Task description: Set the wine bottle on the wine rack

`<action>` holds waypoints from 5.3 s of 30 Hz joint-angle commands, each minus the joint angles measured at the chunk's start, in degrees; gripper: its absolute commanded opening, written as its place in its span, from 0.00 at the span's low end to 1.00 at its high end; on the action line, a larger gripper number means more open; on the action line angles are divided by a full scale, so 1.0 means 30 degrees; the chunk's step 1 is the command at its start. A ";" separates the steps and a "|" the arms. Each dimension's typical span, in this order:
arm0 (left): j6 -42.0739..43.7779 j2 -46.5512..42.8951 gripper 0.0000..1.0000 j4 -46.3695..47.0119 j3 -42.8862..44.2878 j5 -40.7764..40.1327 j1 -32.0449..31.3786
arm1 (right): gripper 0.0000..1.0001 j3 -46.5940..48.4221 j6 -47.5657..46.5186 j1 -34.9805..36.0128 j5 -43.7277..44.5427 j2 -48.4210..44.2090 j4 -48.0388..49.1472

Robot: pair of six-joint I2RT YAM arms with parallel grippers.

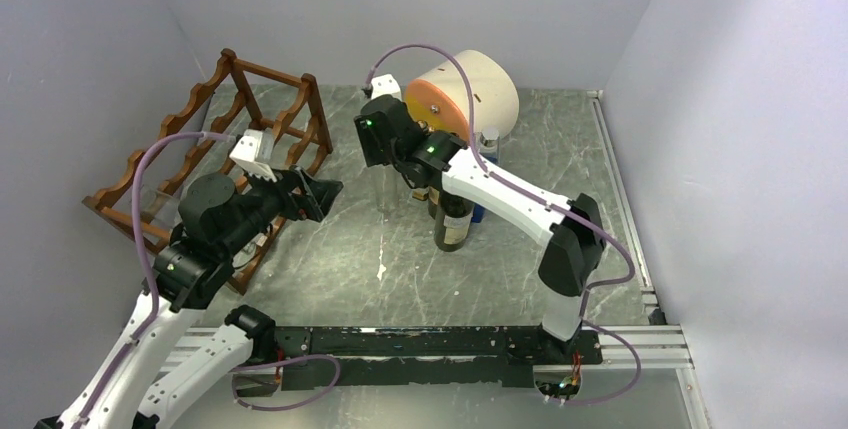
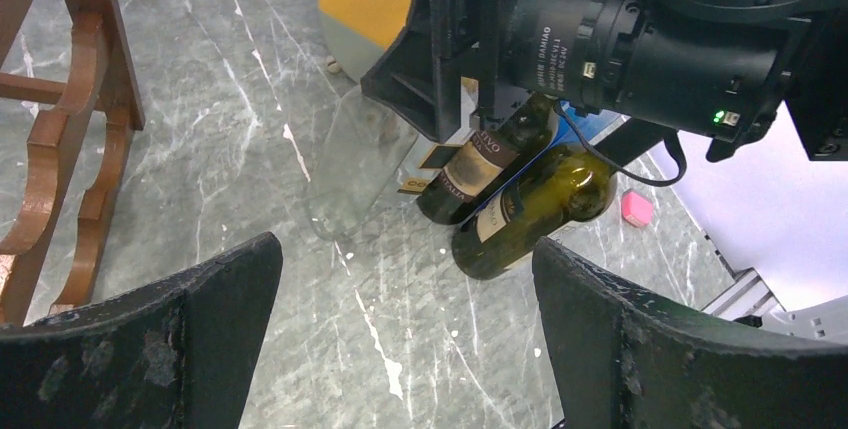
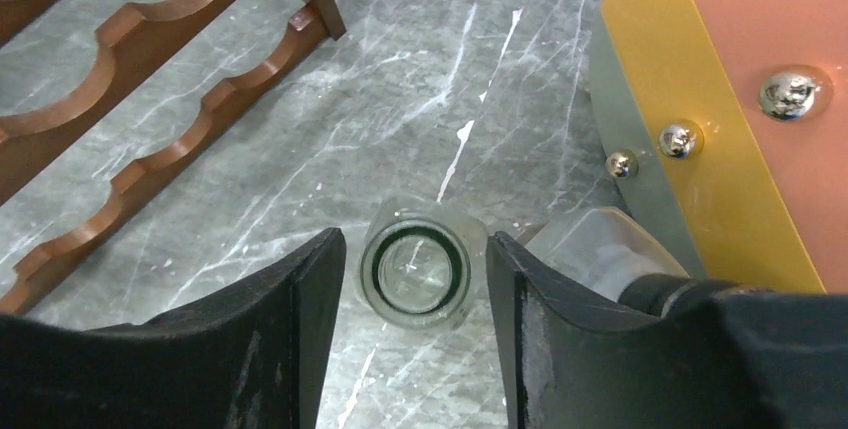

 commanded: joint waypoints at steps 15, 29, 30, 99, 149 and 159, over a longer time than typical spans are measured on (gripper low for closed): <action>0.1984 0.0101 0.99 0.1319 -0.1032 0.0536 -0.0068 | 0.04 -0.0047 -0.1807 0.0249 -0.0773 -0.0525 0.0709; 0.1598 0.0968 0.99 0.7622 -0.5555 0.8765 -0.0068 | 0.00 -0.5363 -0.2043 0.0566 -0.6720 -0.7180 0.1224; 0.1482 0.1005 0.99 0.8016 -0.5876 0.8848 -0.0088 | 0.00 -0.5673 -0.1939 0.0553 -0.6936 -0.7627 0.1305; 2.9391 0.1887 0.07 0.6977 -0.3682 0.7677 -0.0197 | 0.62 -0.6163 0.6126 -0.0761 -1.2798 -1.0327 0.1075; 2.6567 0.1132 0.95 -0.2869 0.0091 1.0258 -0.0196 | 0.00 -0.9279 1.1850 -0.1702 -1.4297 -1.0451 0.4896; 1.8734 -0.2483 0.95 0.3798 0.0027 0.3525 -0.0173 | 0.00 -0.9904 1.1613 -0.1703 -1.4193 -1.0392 0.5533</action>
